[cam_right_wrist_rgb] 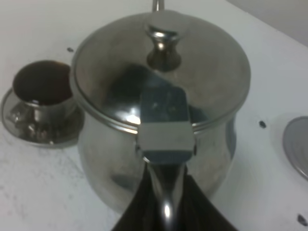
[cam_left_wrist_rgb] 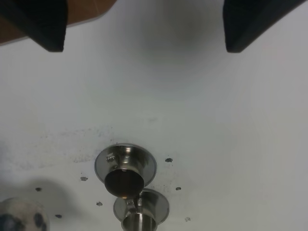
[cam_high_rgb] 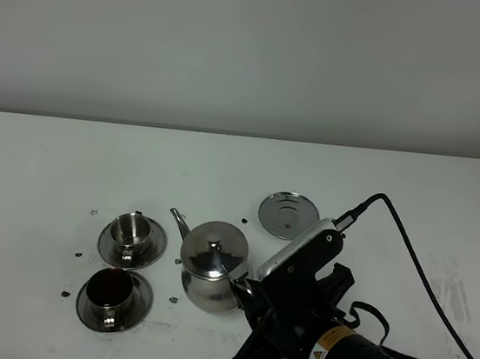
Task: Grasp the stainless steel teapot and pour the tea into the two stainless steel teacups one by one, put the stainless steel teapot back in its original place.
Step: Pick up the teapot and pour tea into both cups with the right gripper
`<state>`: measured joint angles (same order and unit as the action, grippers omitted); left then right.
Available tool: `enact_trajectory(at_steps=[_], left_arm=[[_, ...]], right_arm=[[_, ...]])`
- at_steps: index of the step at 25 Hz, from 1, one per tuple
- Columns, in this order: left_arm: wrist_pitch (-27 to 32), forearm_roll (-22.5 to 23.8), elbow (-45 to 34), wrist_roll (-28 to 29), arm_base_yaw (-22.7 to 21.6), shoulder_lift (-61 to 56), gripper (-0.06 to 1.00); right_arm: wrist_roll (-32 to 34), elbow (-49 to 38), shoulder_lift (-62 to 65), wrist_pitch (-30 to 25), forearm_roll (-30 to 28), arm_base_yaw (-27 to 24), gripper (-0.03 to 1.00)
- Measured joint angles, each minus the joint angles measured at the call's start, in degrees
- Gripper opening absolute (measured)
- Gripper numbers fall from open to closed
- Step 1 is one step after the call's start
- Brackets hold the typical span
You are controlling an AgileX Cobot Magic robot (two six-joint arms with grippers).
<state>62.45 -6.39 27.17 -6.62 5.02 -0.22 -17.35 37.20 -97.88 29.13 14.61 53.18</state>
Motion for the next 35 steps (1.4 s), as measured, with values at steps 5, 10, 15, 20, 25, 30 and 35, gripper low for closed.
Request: enact_trajectory(at_steps=[5,10,15,20,25,30,35], left_arm=[[0.00,0.00,0.00,-0.07,0.00,0.00,0.66],[0.00,0.00,0.00,-0.07,0.00,0.00,0.66],[0.00,0.00,0.00,-0.07,0.00,0.00,0.66],[0.00,0.00,0.00,-0.07,0.00,0.00,0.66],[0.00,-0.05,0.00,-0.02,0.00,0.00,0.66],[0.00,-0.05,0.00,-0.02,0.00,0.00,0.66],[0.00,-0.05,0.00,-0.02,0.00,0.00,0.66]], right_arm=[[1.73,1.57,-3.25,1.83,-0.60,0.00,0.05],[2.00,3.21,-7.06,1.62,-0.64,0.00,0.05],[2.05,4.64,-9.63,1.44,-0.64,0.00,0.05],[2.12,5.14,-11.15,1.49,-0.64,0.00,0.05],[2.17,5.24,-12.81,1.36,-0.58,0.00,0.05],[2.17,5.44,-12.85,1.45,-0.58,0.00,0.05],[1.86,5.58,-10.94,0.41,-0.46,0.00,0.05]])
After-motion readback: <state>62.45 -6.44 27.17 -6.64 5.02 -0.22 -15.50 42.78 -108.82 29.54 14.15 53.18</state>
